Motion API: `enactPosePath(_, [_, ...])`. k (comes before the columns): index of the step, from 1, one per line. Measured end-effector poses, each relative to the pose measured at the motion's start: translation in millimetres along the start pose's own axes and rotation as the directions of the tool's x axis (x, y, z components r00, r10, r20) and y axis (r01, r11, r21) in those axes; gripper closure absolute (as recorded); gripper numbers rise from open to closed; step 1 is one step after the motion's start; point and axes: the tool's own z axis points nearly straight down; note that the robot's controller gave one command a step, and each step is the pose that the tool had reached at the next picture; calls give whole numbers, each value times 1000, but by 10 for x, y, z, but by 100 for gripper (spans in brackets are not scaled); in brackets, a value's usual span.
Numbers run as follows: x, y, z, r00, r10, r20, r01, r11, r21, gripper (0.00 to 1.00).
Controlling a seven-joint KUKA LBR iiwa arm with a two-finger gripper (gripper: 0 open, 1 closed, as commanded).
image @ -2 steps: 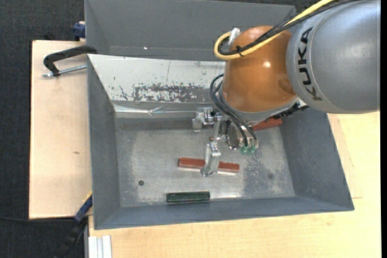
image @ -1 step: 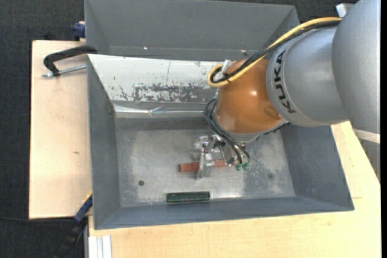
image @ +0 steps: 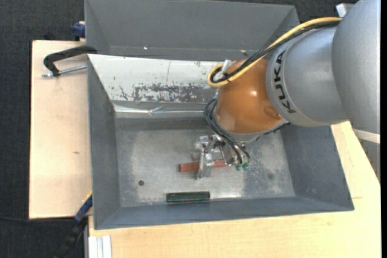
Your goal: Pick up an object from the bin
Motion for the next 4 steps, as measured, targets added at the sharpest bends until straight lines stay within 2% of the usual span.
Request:
enactPosePath(1, [-13,-12,-54,1000,-6,-5,6,1000,-1,0])
enactPosePath(2, [-220,-150,-573,1000,-29,3,29,1000,0,0])
enactPosePath(3, [23,-222,-17,999,-34,1,34,999,0,100])
enactPosePath(4, [23,-223,-18,999,-35,1,35,999,0,100])
